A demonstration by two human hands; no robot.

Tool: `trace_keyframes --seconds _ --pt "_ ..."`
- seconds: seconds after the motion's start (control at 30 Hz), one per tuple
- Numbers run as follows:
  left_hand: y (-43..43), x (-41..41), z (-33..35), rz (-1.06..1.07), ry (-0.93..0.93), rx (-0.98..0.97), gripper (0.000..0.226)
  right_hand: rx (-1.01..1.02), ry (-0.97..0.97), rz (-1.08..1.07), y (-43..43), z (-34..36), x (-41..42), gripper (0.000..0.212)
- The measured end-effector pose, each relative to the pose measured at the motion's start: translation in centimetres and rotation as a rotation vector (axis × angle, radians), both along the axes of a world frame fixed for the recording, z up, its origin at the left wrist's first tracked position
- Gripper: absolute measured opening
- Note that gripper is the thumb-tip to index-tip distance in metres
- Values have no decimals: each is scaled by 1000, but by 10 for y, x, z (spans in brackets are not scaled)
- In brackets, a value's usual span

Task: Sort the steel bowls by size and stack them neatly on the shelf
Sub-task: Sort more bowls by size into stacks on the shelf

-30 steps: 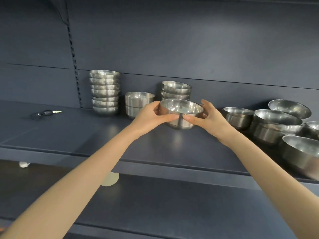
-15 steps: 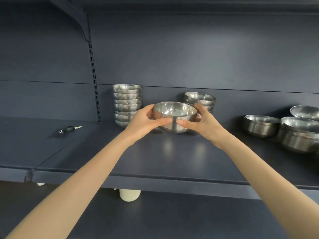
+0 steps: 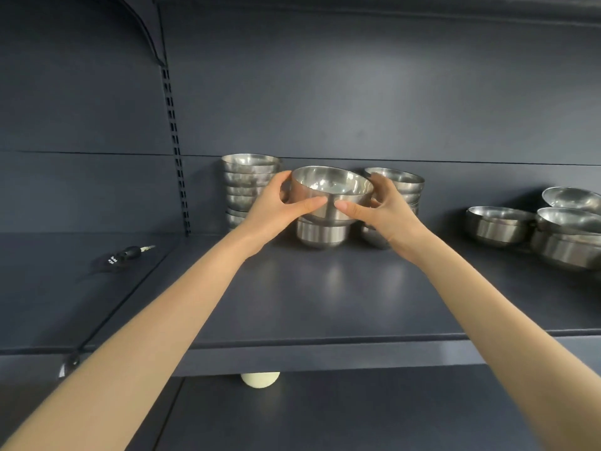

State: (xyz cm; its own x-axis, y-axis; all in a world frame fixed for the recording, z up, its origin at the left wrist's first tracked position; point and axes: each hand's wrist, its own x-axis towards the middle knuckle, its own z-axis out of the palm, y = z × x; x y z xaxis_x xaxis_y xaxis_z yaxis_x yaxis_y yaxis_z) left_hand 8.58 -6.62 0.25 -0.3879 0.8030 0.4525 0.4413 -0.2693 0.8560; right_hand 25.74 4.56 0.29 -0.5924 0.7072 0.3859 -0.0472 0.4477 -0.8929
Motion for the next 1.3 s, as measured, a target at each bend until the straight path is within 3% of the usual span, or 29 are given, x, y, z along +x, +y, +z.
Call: trace_keyframes --seconds 0.1,0.13,0.33,0.47,0.57,0.73,0.97,1.13,1.3 --pt "9 -11 12 -18 21 21 70 14 39 -13 7 10 -10 75" --pt "12 -14 17 -24 30 24 68 26 46 -24 10 13 -14 73" --pt "39 -35 23 7 56 2 84 22 93 -20 38 14 -38 104" --pt "56 -41 13 51 34 9 122 33 92 -25 43 12 -47 106" --pt "69 -49 10 48 38 24 117 41 99 -19 53 12 -51 116" --pt "86 -59 7 56 64 3 120 21 92 -26 66 7 -59 107" --pt "103 -65 -10 87 45 -70 123 -38 115 -13 75 -6 -65 113" --pt "107 -62 -16 80 40 -75 126 -63 103 -6 82 -11 -69 130" --pt "109 -62 -21 59 54 -76 117 -103 94 -5 88 -20 -73 120"
